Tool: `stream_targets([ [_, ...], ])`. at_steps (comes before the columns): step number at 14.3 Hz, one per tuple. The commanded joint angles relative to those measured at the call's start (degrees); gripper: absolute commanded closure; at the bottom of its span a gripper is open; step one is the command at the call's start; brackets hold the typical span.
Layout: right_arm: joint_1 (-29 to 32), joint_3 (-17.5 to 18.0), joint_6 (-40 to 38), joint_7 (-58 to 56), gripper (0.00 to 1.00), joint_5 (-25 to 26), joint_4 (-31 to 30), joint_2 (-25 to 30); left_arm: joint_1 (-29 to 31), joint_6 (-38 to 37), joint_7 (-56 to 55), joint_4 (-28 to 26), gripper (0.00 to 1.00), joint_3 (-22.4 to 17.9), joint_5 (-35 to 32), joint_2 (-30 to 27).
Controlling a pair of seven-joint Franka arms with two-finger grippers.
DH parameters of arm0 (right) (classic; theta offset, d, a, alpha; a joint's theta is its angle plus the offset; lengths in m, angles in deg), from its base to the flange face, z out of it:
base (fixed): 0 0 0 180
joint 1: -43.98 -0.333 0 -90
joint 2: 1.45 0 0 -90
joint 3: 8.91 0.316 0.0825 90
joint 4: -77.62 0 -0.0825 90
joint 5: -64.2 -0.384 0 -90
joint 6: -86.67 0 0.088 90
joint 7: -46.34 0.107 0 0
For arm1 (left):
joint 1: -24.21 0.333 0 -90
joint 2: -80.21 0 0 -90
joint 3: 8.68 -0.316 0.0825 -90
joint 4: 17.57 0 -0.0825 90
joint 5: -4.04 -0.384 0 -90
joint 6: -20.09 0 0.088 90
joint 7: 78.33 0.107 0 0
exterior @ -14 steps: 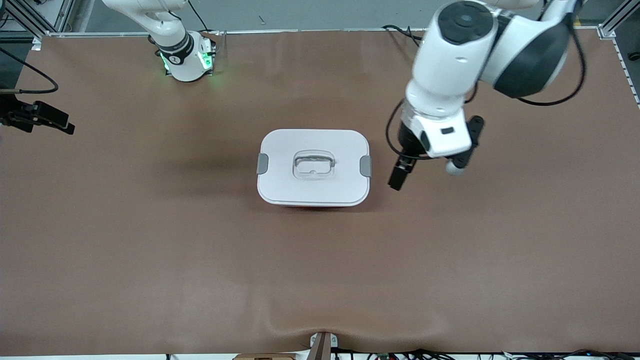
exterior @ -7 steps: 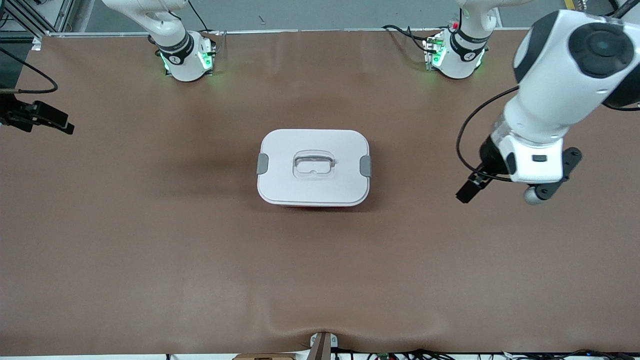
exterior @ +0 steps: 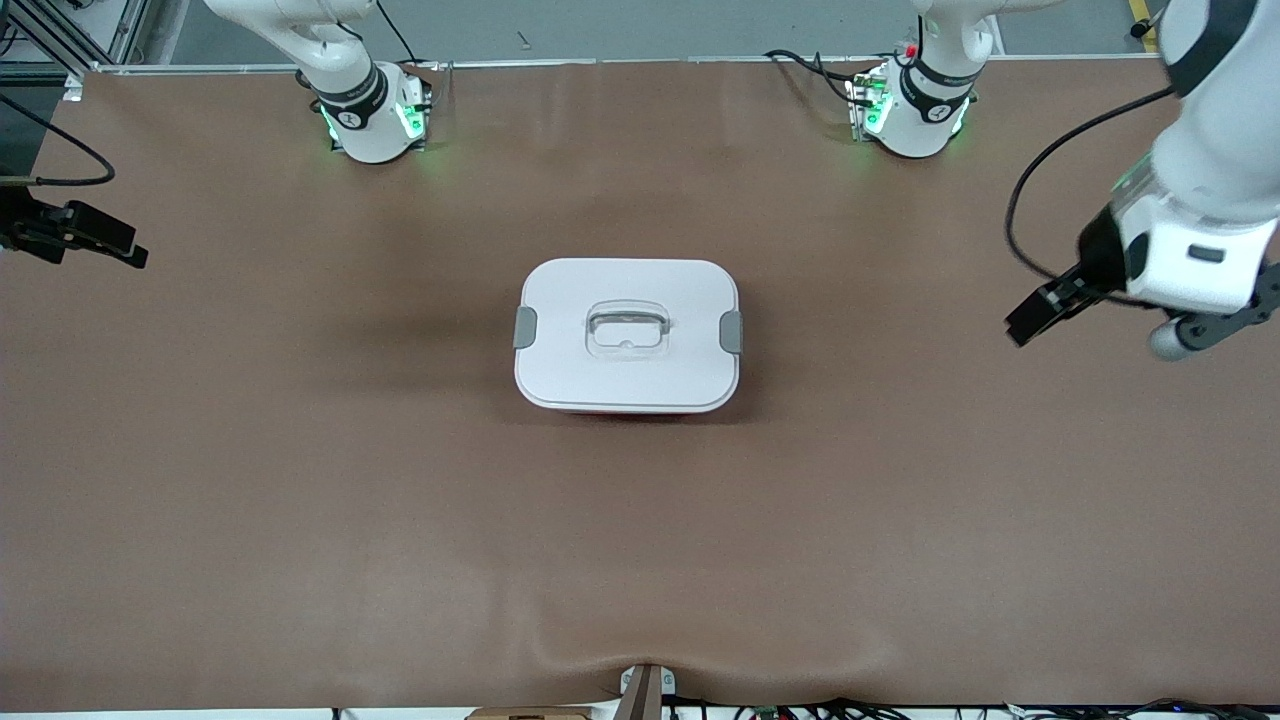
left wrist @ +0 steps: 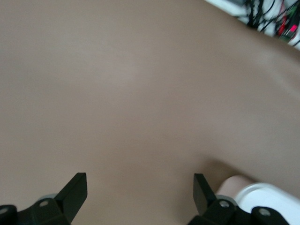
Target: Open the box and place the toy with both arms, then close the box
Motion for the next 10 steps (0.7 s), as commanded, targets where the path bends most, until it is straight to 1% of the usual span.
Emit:
stream_targets([
  [1, -0.2, 0.1, -0.4, 1.0, 0.00, 0.2, -0.1, 1.1, -1.9, -1.8, 9.9, -5.5, 0.00, -6.2, 4.5, -6.4],
  [3, -0.3, 0.1, -0.4, 1.0, 0.00, 0.2, -0.1, 1.1, -3.3, -1.9, 16.9, -8.6, 0.00, -9.8, 5.5, -9.4],
  [6, -0.3, 0.1, -0.3, 1.0, 0.00, 0.2, -0.1, 1.1, -3.9, -1.8, 19.6, -16.3, 0.00, -10.7, 5.5, -16.7],
  [7, -0.3, 0.1, -0.3, 0.9, 0.00, 0.2, 0.0, 1.1, -4.9, -1.5, 19.6, -18.4, 0.00, -11.0, 5.4, -18.8],
  [8, -0.3, 0.1, -0.5, 0.9, 0.00, 0.2, 0.2, 1.1, -6.1, -1.5, 19.7, -19.2, 0.00, -11.9, 5.4, -20.0],
  [9, -0.3, 0.1, -0.8, 1.2, 0.00, 0.2, 0.3, 1.1, -7.5, -1.5, 20.5, -19.8, 0.00, -13.6, 5.3, -20.9],
  [10, -0.3, 0.1, -1.2, 1.3, 0.00, 0.2, 0.6, 1.1, -7.8, -1.5, 21.9, -20.1, 0.00, -14.6, 5.4, -21.4],
])
